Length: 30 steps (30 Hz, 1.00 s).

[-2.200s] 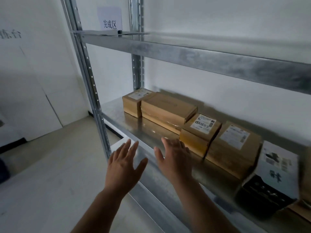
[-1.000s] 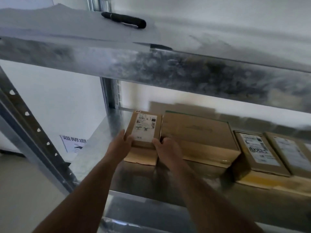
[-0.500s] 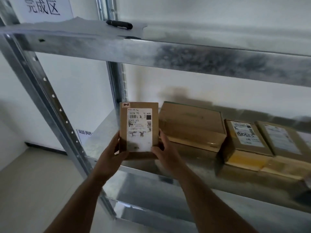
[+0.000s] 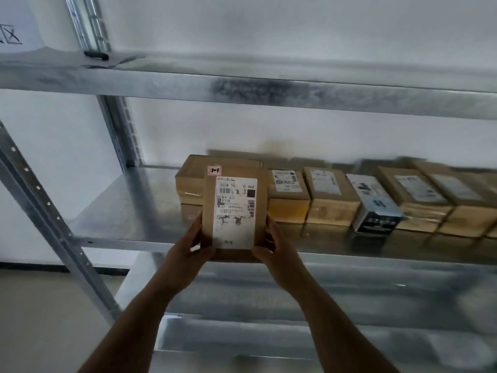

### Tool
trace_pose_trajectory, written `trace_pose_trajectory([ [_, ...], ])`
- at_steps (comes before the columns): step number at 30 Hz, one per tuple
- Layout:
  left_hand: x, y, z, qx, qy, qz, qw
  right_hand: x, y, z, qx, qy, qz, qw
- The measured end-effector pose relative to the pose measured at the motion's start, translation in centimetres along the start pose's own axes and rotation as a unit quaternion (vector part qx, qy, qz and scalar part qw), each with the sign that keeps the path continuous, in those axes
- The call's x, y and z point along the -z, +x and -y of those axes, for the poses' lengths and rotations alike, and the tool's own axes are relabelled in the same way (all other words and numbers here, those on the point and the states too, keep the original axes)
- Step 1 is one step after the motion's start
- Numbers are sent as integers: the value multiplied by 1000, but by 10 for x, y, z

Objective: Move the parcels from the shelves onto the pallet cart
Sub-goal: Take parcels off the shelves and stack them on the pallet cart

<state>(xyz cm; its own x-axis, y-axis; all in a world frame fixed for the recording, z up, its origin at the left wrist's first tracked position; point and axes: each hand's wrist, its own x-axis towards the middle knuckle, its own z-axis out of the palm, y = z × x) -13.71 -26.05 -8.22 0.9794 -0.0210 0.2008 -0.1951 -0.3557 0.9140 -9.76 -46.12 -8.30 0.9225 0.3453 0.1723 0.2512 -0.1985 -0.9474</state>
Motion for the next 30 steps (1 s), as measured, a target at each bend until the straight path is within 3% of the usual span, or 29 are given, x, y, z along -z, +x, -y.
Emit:
trace_pose_trajectory([
  [9,-132,10,-41,-48,-16,111,992,115,-97,-23,-41,15,-154,987],
  [19,-280,31,-78,-43,-55,219,973,217,-194,-45,-85,4,-330,940],
  [30,-458,80,-152,-109,-75,354,926,350,-250,-65,-116,-31,-476,871],
])
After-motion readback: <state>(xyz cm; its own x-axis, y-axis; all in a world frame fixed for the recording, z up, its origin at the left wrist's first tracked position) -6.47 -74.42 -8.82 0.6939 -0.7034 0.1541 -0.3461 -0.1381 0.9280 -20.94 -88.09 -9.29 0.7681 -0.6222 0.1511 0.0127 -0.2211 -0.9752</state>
